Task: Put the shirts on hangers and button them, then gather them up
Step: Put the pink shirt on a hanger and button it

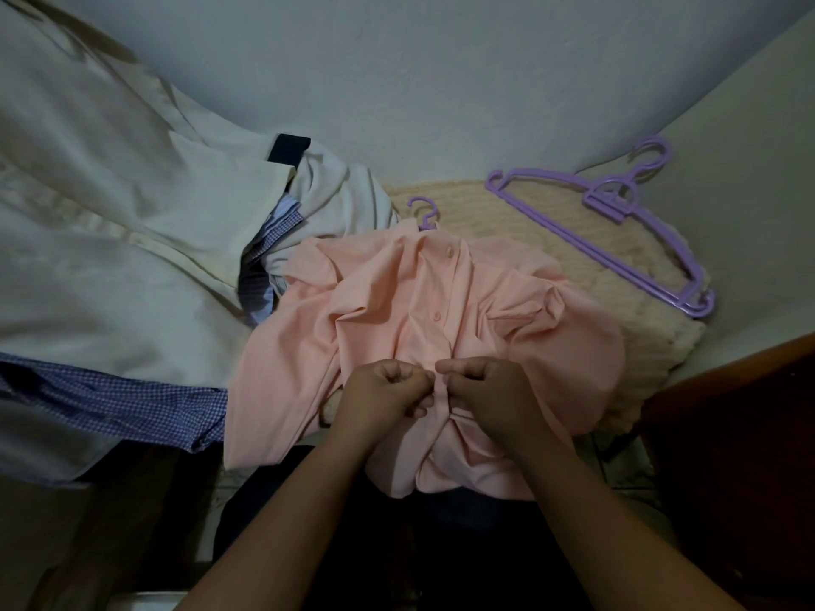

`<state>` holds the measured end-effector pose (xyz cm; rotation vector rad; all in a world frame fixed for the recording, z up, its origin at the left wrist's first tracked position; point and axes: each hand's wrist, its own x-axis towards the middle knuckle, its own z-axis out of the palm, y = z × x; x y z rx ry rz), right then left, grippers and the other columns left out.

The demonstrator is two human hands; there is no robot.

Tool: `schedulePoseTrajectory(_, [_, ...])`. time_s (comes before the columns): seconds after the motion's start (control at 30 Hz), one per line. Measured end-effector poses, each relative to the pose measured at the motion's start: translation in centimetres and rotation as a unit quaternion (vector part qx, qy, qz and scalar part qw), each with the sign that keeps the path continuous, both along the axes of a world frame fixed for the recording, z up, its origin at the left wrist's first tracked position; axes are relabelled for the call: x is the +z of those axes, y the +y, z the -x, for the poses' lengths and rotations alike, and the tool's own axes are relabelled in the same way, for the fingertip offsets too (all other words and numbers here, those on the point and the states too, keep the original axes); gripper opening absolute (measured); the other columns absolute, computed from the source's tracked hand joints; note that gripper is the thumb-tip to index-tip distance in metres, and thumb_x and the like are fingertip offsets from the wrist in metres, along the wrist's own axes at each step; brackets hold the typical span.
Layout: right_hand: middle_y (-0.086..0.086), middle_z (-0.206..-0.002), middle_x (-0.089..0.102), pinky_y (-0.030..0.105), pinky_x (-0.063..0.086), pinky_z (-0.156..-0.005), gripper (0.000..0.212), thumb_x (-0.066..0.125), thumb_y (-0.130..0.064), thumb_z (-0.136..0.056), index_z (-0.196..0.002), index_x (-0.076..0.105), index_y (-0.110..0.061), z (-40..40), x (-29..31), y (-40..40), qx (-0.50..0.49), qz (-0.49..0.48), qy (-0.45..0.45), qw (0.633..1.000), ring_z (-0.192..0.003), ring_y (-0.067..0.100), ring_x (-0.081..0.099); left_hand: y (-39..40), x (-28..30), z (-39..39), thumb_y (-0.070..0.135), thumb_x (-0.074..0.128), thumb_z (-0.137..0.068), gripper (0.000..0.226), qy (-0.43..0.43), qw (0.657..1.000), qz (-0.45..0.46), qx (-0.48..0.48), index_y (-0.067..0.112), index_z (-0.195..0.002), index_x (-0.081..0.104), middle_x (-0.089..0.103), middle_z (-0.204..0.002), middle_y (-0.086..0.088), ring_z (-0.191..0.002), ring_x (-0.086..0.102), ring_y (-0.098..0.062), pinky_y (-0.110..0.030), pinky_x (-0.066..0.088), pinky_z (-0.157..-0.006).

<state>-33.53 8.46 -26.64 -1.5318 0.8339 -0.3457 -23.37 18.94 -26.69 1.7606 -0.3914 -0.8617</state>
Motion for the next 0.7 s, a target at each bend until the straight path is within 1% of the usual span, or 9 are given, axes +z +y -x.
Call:
schedulePoseTrajectory(0.07, [-0.004,-0.084,0.067,0.009,0.050,-0.066,0.023,0.055,0.004,-0.088,-0.103,0.070,-0.003,0.0,-0.3,0.0,0.005,0.016,0.002,1.000,-0.072,-0.003,0.063,-0.1,-0.3,0.0,0.010,0.063,-0.090,0.014,0.101,0.994,0.025,0.015,-0.001,-0.085,0.070,0.071,-0.072,-0.013,-0.058,0.065,-0.013,-0.022,0.056,-0.059])
schedulePoseTrajectory(0.13, [-0.006,-0.085,0.066,0.008,0.050,-0.068,0.022,0.056,0.003,-0.087,-0.102,0.071,-0.005,-0.1,-0.5,-0.2,0.007,0.018,0.002,1.000,-0.078,-0.002,0.061,-0.2,-0.7,0.0,0.011,0.060,-0.091,0.014,0.212,0.976,0.051,0.026,-0.001,-0.088,0.068,0.071,-0.079,-0.012,-0.063,0.067,-0.014,-0.023,0.055,-0.057])
schedulePoseTrajectory(0.2, [-0.005,-0.088,0.066,0.009,0.050,-0.071,0.022,0.056,0.002,-0.088,-0.101,0.071,-0.008,0.0,-0.8,-0.5,0.015,0.014,0.006,1.000,-0.083,0.002,0.062,-0.2,-1.1,-0.3,0.013,0.061,-0.091,0.014,0.245,0.968,0.040,0.026,0.002,-0.090,0.068,0.072,-0.081,-0.008,-0.066,0.067,-0.013,-0.023,0.055,-0.057])
schedulePoseTrajectory(0.33, [-0.012,-0.092,0.067,0.005,0.046,-0.071,0.024,0.059,-0.002,-0.087,-0.099,0.070,-0.020,0.7,-1.6,-2.0,0.022,0.009,0.037,0.999,-0.085,0.001,0.061,-0.2,-1.6,-1.3,0.017,0.065,-0.089,0.013,0.147,0.988,-0.004,0.035,0.005,-0.088,0.069,0.067,-0.075,-0.010,-0.061,0.059,-0.015,-0.023,0.051,-0.055])
schedulePoseTrajectory(0.4, [-0.011,-0.096,0.070,0.015,0.050,-0.078,0.027,0.061,-0.003,-0.086,-0.095,0.070,-0.027,1.2,-1.7,-3.1,0.004,-0.026,0.041,0.999,-0.084,0.001,0.063,-0.3,-1.1,-1.8,0.018,0.065,-0.089,0.014,0.094,0.995,-0.004,0.043,0.003,-0.089,0.068,0.064,-0.070,-0.012,-0.058,0.053,-0.018,-0.024,0.049,-0.054])
schedulePoseTrajectory(0.43, [-0.010,-0.096,0.071,0.018,0.051,-0.079,0.028,0.062,-0.003,-0.086,-0.098,0.070,-0.027,1.2,-1.6,-3.5,0.000,-0.038,0.033,0.999,-0.084,0.000,0.064,-0.5,-0.8,-2.1,0.017,0.065,-0.089,0.016,0.077,0.996,0.005,0.043,0.002,-0.091,0.068,0.063,-0.069,-0.012,-0.058,0.052,-0.019,-0.025,0.048,-0.055])
schedulePoseTrajectory(0.57, [-0.009,-0.093,0.069,0.012,0.049,-0.070,0.030,0.062,0.003,-0.084,-0.106,0.067,-0.018,0.1,0.4,-4.9,0.009,-0.027,-0.019,0.999,-0.079,-0.006,0.064,-2.1,1.6,-2.8,0.013,0.063,-0.090,0.012,0.056,0.996,0.062,0.031,0.003,-0.091,0.069,0.065,-0.070,-0.009,-0.062,0.057,-0.017,-0.023,0.048,-0.054])
schedulePoseTrajectory(0.63, [-0.009,-0.094,0.069,0.015,0.051,-0.074,0.030,0.062,0.001,-0.085,-0.109,0.066,-0.017,-1.0,1.5,-5.8,0.014,0.003,-0.021,1.000,-0.083,-0.001,0.064,-3.5,3.0,-3.6,0.013,0.061,-0.091,0.011,0.021,0.997,0.068,0.026,0.005,-0.094,0.068,0.068,-0.072,-0.001,-0.061,0.060,-0.008,-0.019,0.049,-0.054])
schedulePoseTrajectory(0.7, [-0.009,-0.091,0.069,0.018,0.051,-0.073,0.026,0.062,-0.002,-0.086,-0.105,0.067,-0.019,-2.4,2.7,-7.0,-0.003,0.010,-0.029,1.000,-0.081,0.006,0.064,-5.1,4.2,-4.7,0.015,0.061,-0.091,0.013,-0.022,0.997,0.072,0.024,0.006,-0.094,0.069,0.069,-0.076,0.000,-0.065,0.060,-0.008,-0.017,0.049,-0.055])
